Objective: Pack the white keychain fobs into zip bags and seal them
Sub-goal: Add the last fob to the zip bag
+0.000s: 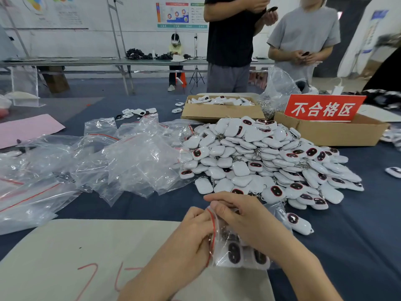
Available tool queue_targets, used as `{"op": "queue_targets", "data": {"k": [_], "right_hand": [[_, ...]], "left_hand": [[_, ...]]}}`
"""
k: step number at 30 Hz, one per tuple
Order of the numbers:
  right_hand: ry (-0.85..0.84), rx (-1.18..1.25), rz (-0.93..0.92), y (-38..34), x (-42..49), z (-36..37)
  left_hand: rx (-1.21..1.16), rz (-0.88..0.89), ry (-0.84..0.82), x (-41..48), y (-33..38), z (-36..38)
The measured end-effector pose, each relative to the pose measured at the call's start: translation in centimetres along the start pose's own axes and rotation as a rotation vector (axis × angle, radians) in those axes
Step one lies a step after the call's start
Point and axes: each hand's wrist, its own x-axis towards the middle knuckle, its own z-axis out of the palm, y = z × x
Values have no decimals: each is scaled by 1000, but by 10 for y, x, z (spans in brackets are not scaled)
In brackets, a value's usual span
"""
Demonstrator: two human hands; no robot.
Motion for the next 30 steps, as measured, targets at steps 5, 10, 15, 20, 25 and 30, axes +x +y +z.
{"op": "queue_targets", "data": {"k": [5, 10, 15, 20, 25, 30], "right_hand": [[261, -166, 57, 5, 7, -14], [146, -525, 225, 15, 18, -24], [176, -616, 194, 18, 23, -18], [339, -477, 127, 19, 18, -20], [420, -302, 165, 28, 13, -25], [366, -240, -11, 18, 12, -22]], "left_hand": [[-240, -233, 378, 1, -15, -11], [-151, -375, 510, 2, -29, -12], [-90, -403, 451, 2, -30, -11], [-81, -400, 466, 3, -30, -12], [-79, -383, 497, 2, -28, -12], [-185, -405, 551, 4, -18, -14]]}}
